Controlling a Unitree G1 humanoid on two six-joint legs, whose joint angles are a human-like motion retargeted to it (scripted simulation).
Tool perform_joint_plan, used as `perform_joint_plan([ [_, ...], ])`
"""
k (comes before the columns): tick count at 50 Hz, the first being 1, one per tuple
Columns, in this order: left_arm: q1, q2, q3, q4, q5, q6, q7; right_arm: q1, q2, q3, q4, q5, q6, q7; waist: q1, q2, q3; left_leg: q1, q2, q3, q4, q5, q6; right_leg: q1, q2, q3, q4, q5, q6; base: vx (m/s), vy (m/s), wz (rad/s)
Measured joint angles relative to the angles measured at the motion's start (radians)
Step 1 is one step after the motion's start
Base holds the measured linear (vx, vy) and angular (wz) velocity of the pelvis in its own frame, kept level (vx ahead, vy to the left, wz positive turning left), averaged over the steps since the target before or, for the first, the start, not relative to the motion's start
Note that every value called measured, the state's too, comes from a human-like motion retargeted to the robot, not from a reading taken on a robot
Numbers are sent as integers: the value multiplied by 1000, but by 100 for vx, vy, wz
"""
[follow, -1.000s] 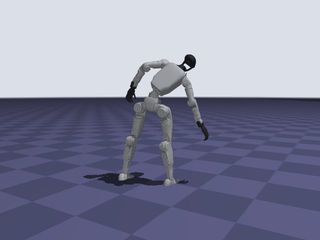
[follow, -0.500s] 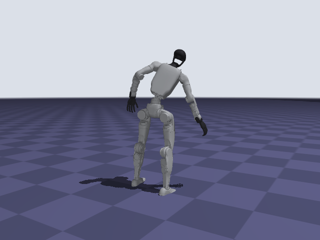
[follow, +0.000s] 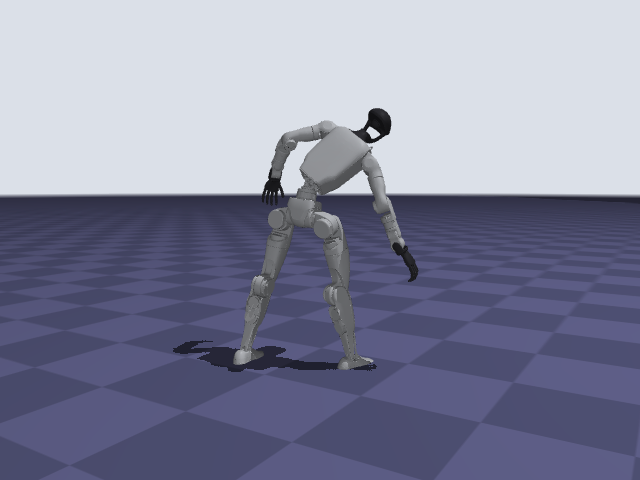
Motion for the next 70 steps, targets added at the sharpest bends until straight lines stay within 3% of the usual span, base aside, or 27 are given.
perform_joint_plan([
  [6, 122, -28, 8, 1, 42, 8, -62, 1, 2, 8, 5, -15, 6, 13, -14, 0, 9, 1, -44, -43, 17, 80, 0, 36, -29, 30, 43, -64, 0, 38, -13, -11],
  [12, 172, -38, -23, 19, 60, 10, -149, 82, 52, -42, -10, 25, -12, 26, 20, -19, -22, -28, -41, -57, -5, 98, 0, 116, -14, 9, 56, -130, 0, 37, -17, -3],
  [20, 183, -76, -44, 86, 119, 17, -94, 127, 142, -58, 14, 37, -16, 8, 123, -80, -42, -125, -20, -34, -63, 121, 10, 188, 45, 24, 77, -209, 0, 32, -11, -31],
  [25, 173, -74, -56, 101, 182, 3, -132, 133, 184, -51, 30, 48, -22, 24, 185, -127, -53, -219, 5, 80, -63, 111, 1, 220, 74, 42, 94, -249, 0, 32, 0, -42],
  [31, 185, 10, -48, 73, 275, -14, -200, 195, 269, -80, 33, 128, -52, 58, 247, -197, -126, -204, 26, 70, -63, 157, 20, 269, 101, 89, 129, -319, 0, 41, 13, -49],
  [33, 172, 46, -54, 77, 291, -13, -196, 216, 300, -86, 37, 160, -58, 71, 238, -227, -149, -172, 21, 70, -62, 146, 37, 284, 92, 99, 160, -337, -16, 44, 21, -15],
  [35, 137, 82, -60, 96, 306, -8, -184, 228, 325, -84, 41, 182, -59, 90, 212, -241, -161, -138, 34, 68, -60, 123, 40, 281, 103, 112, 226, -350, -73, 41, 15, 8],
  [38, 80, 128, -64, 132, 341, 9, -146, 257, 338, -76, 39, 171, -53, 124, 149, -226, -170, -93, 73, 48, -58, 99, 32, 220, 149, 145, 390, -395, -153, 37, 10, 29],
  [40, 35, 153, -61, 152, 356, 26, -105, 269, 327, -68, 36, 145, -47, 137, 110, -211, -171, -79, 94, 38, -53, 88, 30, 151, 166, 146, 473, -429, -160, 32, 6, 23],
  [43, -35, 175, -48, 167, 316, 54, -14, 253, 277, -49, 34, 100, -35, 129, 60, -194, -152, -73, 99, 39, -43, 73, 39, 52, 157, 132, 432, -389, -135, 28, 2, 3],
  [48, -120, 188, -23, 135, 117, 54, 120, 176, 166, -28, 37, 75, -18, 100, -19, -179, -75, -45, 49, 38, -22, 28, 53, -33, 105, 170, 133, -144, -35, 31, -3, 9],
  [50, -145, 200, -19, 104, 41, 45, 139, 156, 132, -39, 39, 81, -13, 92, -40, -157, -43, -22, 52, 29, -18, 3, 36, -35, 100, 138, 44, -142, 0, 41, -21, 34],
  [53, -169, 220, -21, 43, -1, 32, 129, 164, 94, -70, 44, 105, -12, 74, -49, -110, -21, 9, 65, 2, -11, -26, 7, -14, 103, 97, 2, -112, 0, 46, -27, 52],
  [56, -165, 198, -17, -26, -7, 22, 89, 185, 42, -105, 63, 116, -11, 53, -54, -62, -13, 31, 26, -38, 11, -32, 10, 22, 43, 83, 14, -38, 0, 49, -8, 64],
  [60, -83, 115, 7, -94, -25, 10, 32, 168, -14, -102, 83, 65, 1, 35, -51, -3, -22, 39, -20, -49, 41, 31, 19, 38, -14, 88, 75, -87, -7, 45, -3, 20],
  [70, 104, -28, -69, -107, -40, 28, -144, 116, 45, -36, 22, 26, -6, 55, 19, -6, -77, -1, -49, -13, -1, 79, 11, 160, -27, 63, 86, -177, 0, 39, -15, 0],
])
